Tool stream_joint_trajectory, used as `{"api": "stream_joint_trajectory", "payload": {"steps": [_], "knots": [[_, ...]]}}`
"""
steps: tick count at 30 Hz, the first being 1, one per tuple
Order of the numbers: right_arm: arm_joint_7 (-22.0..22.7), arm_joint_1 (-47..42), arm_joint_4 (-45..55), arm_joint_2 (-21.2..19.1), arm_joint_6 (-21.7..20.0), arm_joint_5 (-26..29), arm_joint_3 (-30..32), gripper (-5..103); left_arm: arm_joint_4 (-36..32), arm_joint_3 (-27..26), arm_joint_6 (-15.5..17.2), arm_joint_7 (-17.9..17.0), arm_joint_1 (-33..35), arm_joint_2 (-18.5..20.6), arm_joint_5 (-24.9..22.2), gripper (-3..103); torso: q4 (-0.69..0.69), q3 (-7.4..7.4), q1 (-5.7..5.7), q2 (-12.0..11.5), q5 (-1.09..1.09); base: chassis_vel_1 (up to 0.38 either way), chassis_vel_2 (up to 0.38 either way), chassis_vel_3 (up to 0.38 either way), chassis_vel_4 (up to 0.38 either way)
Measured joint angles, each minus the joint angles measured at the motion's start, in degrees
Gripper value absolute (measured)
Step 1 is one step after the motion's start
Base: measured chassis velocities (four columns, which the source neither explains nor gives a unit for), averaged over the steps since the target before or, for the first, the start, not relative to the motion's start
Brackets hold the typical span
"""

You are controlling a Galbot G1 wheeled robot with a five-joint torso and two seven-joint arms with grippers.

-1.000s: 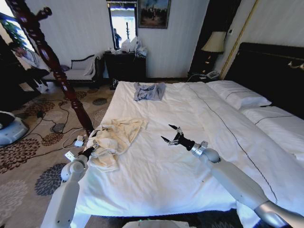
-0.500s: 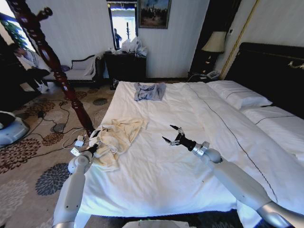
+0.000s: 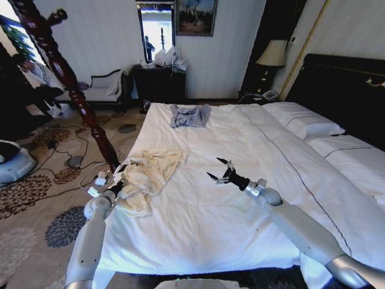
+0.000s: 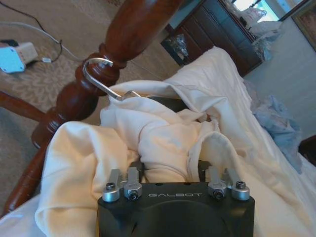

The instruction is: Pick up the clothes from the bed and hang them on the clothes hanger.

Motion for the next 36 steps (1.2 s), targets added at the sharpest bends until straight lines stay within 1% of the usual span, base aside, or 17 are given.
{"api": "stream_joint_trajectory", "payload": {"steps": [1, 3, 5, 8, 13, 16, 19, 20, 22, 23, 26, 27, 28, 29, 33, 34, 36], "knots": [[0.0, 0.0, 0.0, 0.0, 0.0, 0.0, 0.0, 100, 0.0, 0.0, 0.0, 0.0, 0.0, 0.0, 0.0, 51, 0.0, 0.0, 0.0, 0.0, 0.0, 0.0, 0.0, 0.0, 0.0], [0.0, -0.1, 0.1, -0.2, 0.1, 0.0, 0.0, 100, -0.6, -0.1, 0.5, -0.4, 0.1, 0.5, -1.1, 41, 0.0, 0.0, 0.01, 0.0, 0.0, 0.0, 0.0, 0.0, 0.0], [0.0, -0.2, 0.1, -0.2, 0.1, 0.0, 0.1, 100, -0.9, -0.1, 0.5, -0.5, 0.2, 0.7, -1.2, 41, 0.0, 0.0, 0.0, 0.0, -0.01, 0.0, 0.0, 0.0, 0.0], [0.0, -0.5, 0.2, -0.5, 0.2, 0.0, 0.3, 100, -3.5, -0.2, 0.4, -0.4, 0.8, 1.9, -0.6, 28, 0.0, 0.0, 0.01, 0.0, 0.01, 0.0, 0.0, 0.0, 0.0], [0.0, -0.7, 0.4, -0.6, 0.2, 0.0, 0.6, 100, -6.8, 0.6, 0.1, 0.7, 1.8, 4.2, 2.2, 26, 0.03, 0.0, 0.0, 0.0, 0.02, 0.0, 0.0, 0.0, 0.0], [0.0, -0.7, 0.5, -0.6, 0.3, -0.1, 0.7, 100, -8.7, 1.7, -0.3, 1.1, 2.2, 6.6, 4.6, 26, 0.02, 0.0, 0.01, 0.0, 0.02, 0.0, 0.0, 0.0, 0.0], [0.0, -0.7, 0.7, -0.7, 0.3, 0.0, 0.9, 100, -11.4, 3.6, -1.7, 2.5, 2.8, 11.4, 9.1, 26, 0.04, 0.0, 0.01, 0.0, 0.01, 0.0, 0.0, 0.0, 0.0], [0.0, -0.7, 0.7, -0.7, 0.3, 0.0, 0.9, 100, -11.4, 3.6, -1.7, 2.5, 2.8, 11.4, 9.1, 26, 0.04, 0.0, 0.01, 0.0, 0.01, 0.0, 0.0, 0.0, 0.0], [0.0, -0.7, 0.8, -0.7, 0.3, 0.0, 1.1, 100, -14.9, 4.7, -1.8, 3.0, 2.6, 16.3, 9.4, 26, 0.04, 0.0, 0.01, 0.0, 0.0, 0.0, 0.0, 0.0, 0.0], [0.0, -0.7, 0.8, -0.7, 0.3, 0.0, 1.1, 100, -16.8, 5.0, -1.6, 3.1, 1.9, 19.2, 8.4, 26, 0.04, 0.0, 0.0, 0.0, -0.01, 0.0, 0.0, 0.0, 0.0], [0.0, -0.1, 0.7, -0.4, 0.3, 0.1, 0.9, 100, -19.0, 5.2, -1.0, 3.2, 0.2, 23.8, 5.9, 26, 0.0, -0.01, 0.0, 0.0, 0.04, 0.0, 0.0, 0.0, 0.0], [0.0, 1.0, 0.5, 0.1, 0.3, 0.2, 0.1, 100, -20.6, 5.1, -0.6, 3.3, -1.6, 28.4, 2.5, 26, -0.01, -0.01, 0.01, 0.0, 0.05, 0.0, 0.0, 0.0, 0.0], [0.0, 1.0, 0.5, 0.1, 0.3, 0.2, 0.1, 100, -20.6, 5.1, -0.6, 3.3, -1.6, 28.4, 2.5, 26, -0.01, -0.01, 0.01, 0.0, 0.05, 0.0, 0.0, 0.0, 0.0], [0.0, 1.8, 0.4, 0.6, 0.2, 0.4, -0.4, 100, -20.9, 5.4, 0.2, 3.5, -4.0, 32.6, -1.7, 26, 0.06, -0.01, 0.0, 0.0, 0.05, 0.0, 0.0, 0.0, 0.0], [0.0, 2.5, 0.7, 1.3, 0.1, 0.6, -0.6, 100, -17.1, 10.1, 3.0, 6.3, -14.3, 41.4, -10.4, 26, 0.04, -0.01, 0.0, 0.0, 0.02, 0.0, 0.0, 0.0, 0.0], [0.0, 2.5, 0.7, 1.3, 0.1, 0.6, -0.6, 100, -17.1, 10.1, 3.0, 6.3, -14.3, 41.4, -10.4, 26, 0.04, -0.01, 0.0, 0.0, 0.02, 0.0, 0.0, 0.0, 0.0], [0.0, 2.2, 1.4, 1.4, 0.1, 0.9, 0.2, 100, -14.5, 14.4, 3.9, 8.1, -20.6, 45.5, -13.3, 26, -0.01, 0.0, 0.02, 0.0, 0.02, 0.0, 0.0, 0.0, 0.0]]}}
